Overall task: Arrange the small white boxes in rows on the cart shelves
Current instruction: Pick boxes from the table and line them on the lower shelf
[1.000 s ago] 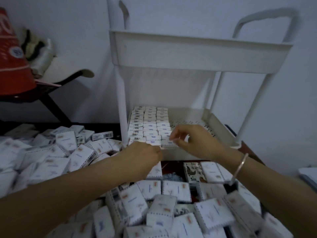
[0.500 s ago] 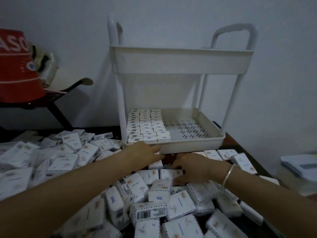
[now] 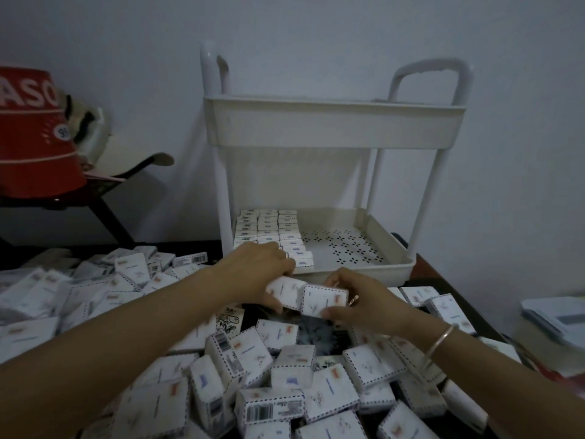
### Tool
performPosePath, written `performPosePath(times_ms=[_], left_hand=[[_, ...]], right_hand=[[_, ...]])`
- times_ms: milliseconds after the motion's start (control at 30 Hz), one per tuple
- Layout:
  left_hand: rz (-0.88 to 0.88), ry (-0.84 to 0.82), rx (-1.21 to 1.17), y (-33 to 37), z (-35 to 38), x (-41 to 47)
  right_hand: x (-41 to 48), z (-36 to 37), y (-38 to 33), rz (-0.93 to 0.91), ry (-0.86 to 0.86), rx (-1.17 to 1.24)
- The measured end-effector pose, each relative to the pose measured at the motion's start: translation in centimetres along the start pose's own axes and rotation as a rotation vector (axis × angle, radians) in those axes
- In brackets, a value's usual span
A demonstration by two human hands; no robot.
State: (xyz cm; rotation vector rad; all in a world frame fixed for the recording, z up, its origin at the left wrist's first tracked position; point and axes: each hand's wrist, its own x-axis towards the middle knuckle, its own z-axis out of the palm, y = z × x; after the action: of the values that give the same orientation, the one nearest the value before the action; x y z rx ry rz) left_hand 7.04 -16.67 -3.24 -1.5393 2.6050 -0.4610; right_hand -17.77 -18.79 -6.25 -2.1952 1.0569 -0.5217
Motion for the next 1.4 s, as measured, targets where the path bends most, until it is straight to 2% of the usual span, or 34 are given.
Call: performPosePath(times_ms=[133, 233, 433, 567, 733, 833, 933, 1000, 1167, 1233, 1400], left_hand=[[-0.195, 0.082, -0.438, -1.2, -1.2, 0.0], [-0.262, 0.129, -0.733, -1.6, -1.7, 0.4], [-0.446, 0.243, -1.044, -1.8, -2.0, 1.8], [-0.523, 0.295, -1.226, -2.4, -1.7, 3.3], [-0.539, 0.430, -1.299, -3.8, -0.7, 6.3], [-0.630, 0.564, -1.200, -5.4, 0.4, 8.9], [-0.790, 0.660, -1.069, -7.3, 1.4, 11.3], [-0.845, 0.694, -0.985, -8.5, 2.2, 12.7], [-0.962, 0.855, -0.891, -9.7, 4.2, 15.2], [-0.971, 0.913, -0.852, -10.0, 4.7, 15.9], [-0.855, 0.870, -0.822, -11.3, 6.0, 17.2]], right_hand=[[0.2, -1.3, 0.2, 0.019, 0.047, 0.165], [0.4, -2.3, 0.2, -0.004, 0.057, 0.227], [1.8, -3.9, 0.0, -0.069, 0.046, 0.066], [4.0, -4.3, 0.3, -0.033, 0.210, 0.056], [7.5, -5.1, 0.7, -0.041, 0.243, 0.025], [10.2, -5.5, 0.7, -0.052, 0.280, 0.033], [14.0, -5.0, 0.7, -0.001, 0.294, 0.230], [17.1, -4.3, 1.0, 0.059, 0.292, 0.389], [24.5, -2.6, 2.4, 0.230, 0.334, 0.583], [26.3, -1.8, 3.1, 0.252, 0.328, 0.701], [28.2, -0.7, 3.7, 0.249, 0.304, 0.787]])
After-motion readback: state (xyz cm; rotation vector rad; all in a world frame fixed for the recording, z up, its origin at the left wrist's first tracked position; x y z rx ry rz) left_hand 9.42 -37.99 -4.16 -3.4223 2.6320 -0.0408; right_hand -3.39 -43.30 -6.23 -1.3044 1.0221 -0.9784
